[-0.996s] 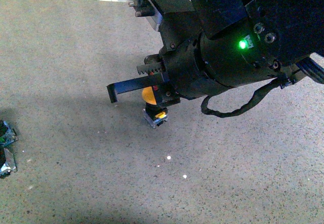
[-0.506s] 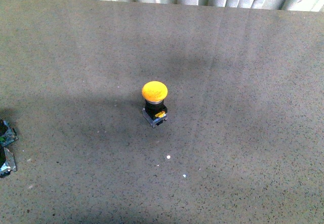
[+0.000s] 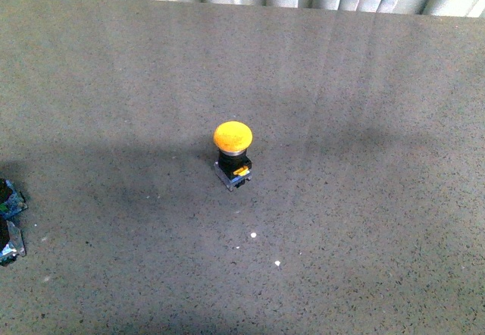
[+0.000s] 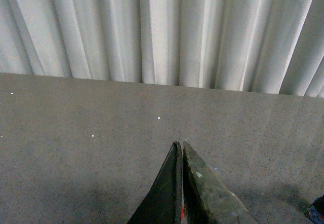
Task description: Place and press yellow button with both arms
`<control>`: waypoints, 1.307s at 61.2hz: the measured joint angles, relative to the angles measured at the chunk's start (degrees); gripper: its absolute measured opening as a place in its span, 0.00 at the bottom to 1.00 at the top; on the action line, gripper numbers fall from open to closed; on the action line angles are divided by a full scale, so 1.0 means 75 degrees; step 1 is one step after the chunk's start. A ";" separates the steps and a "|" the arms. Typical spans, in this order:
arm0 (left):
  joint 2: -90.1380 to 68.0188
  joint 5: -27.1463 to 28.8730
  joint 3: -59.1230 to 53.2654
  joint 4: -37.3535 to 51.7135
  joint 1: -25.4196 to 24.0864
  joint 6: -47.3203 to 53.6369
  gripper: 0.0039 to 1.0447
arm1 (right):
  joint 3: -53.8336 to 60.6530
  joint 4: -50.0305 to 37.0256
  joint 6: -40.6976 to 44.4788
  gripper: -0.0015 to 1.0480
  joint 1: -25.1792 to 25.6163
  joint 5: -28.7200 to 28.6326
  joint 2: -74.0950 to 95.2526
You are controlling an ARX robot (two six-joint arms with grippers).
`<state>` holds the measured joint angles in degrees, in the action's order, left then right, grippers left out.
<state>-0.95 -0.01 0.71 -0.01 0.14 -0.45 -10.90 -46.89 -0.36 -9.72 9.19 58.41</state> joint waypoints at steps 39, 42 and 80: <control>0.0000 -0.0003 0.0000 0.0000 0.0000 0.0000 0.01 | 0.1309 0.1469 0.0009 0.01 0.1271 -0.1218 -0.2853; 0.0000 0.0003 0.0000 0.0000 0.0000 0.0000 0.01 | 0.1311 0.1641 0.0006 0.01 0.1274 -0.1212 -0.3066; 0.0000 0.0000 -0.0003 0.0000 0.0000 0.0000 0.01 | 0.1314 0.4170 0.0006 0.01 0.1279 -0.1218 -0.5715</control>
<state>-0.95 -0.01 0.69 -0.01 0.14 -0.45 -1.04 -15.62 -0.32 -0.12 0.05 15.55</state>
